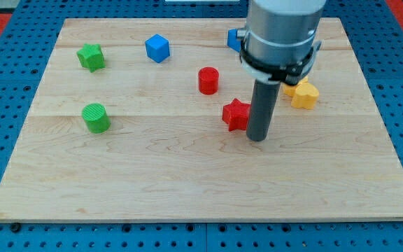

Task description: Push the red blocks to the bottom of the blue cube

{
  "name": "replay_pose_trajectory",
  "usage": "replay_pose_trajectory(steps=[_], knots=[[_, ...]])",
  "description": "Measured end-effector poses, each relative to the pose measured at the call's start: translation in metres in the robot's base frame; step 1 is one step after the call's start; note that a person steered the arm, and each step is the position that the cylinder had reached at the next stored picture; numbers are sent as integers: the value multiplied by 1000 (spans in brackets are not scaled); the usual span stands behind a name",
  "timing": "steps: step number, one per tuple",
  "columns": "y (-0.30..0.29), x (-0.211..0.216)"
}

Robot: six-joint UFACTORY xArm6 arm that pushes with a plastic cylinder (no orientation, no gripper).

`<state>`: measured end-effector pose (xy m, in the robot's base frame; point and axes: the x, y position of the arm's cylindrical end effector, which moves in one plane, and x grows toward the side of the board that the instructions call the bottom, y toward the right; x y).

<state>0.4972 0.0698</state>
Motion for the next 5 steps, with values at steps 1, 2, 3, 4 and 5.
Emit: replay_pose_trajectory(steps=[1,2,3,4,5], knots=[[-7,-46],[-21,-73],[-11,-90],[15,-91],[9,-94]])
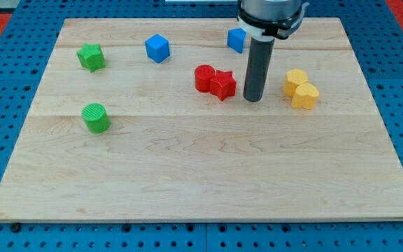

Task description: Push the red blocks to the bottom of the blue cube

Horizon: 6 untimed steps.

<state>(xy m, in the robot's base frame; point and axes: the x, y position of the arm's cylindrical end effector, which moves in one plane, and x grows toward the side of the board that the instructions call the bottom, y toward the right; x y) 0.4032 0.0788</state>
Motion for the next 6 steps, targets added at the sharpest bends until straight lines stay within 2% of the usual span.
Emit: replay_pose_trajectory(steps=[1,4,6], knots=[[-3,-23],[-89,-46],[-68,-54]])
